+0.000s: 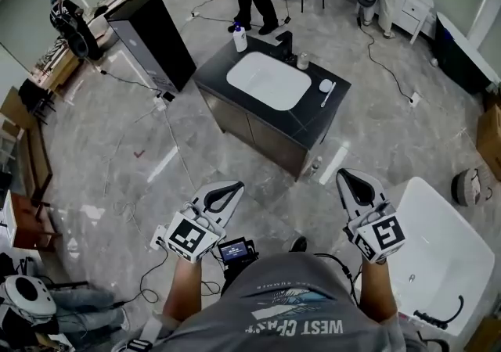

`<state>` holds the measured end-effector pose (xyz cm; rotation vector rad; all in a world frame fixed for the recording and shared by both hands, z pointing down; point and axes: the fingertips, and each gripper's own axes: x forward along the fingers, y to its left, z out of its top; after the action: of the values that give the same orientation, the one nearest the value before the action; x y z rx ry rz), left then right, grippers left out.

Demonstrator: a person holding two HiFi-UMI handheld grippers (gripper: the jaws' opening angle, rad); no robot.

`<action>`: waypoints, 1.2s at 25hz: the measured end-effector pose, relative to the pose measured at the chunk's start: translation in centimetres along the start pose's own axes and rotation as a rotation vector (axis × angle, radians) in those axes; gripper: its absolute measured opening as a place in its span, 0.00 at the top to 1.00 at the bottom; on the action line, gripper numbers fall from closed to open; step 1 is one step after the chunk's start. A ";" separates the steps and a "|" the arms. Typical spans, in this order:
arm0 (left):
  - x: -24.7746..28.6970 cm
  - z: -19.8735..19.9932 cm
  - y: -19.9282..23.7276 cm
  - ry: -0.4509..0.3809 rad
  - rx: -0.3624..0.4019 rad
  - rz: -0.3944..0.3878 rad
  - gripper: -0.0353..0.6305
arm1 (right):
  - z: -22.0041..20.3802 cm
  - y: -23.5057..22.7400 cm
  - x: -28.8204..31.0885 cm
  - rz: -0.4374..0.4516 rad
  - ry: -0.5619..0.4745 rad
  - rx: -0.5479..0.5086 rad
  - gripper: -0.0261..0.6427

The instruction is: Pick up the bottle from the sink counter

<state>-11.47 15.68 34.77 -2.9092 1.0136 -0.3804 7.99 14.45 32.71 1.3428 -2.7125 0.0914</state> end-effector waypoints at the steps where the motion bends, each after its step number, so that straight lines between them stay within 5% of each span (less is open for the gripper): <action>1: 0.4 0.2 0.0 -0.006 0.000 0.014 0.94 | -0.1 -0.5 0.4 0.017 -0.001 0.000 0.96; 10: 4.6 0.4 0.2 0.021 -0.006 0.085 0.94 | -1.7 -5.0 1.9 0.096 0.001 0.014 0.96; 17: 7.2 -0.2 2.0 0.067 0.011 0.006 0.94 | -2.9 -6.6 4.2 0.065 0.030 0.055 0.96; 22: 9.6 -1.8 6.0 0.068 -0.008 -0.086 0.94 | -2.8 -8.4 6.7 -0.048 0.028 0.056 0.96; 30: 13.5 0.4 11.7 -0.020 0.070 -0.254 0.94 | -0.4 -9.0 10.2 -0.204 0.015 0.044 0.96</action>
<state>-8.25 -1.90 35.94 -2.9763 0.6143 -0.3854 9.08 0.97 34.46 1.6144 -2.5583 0.1435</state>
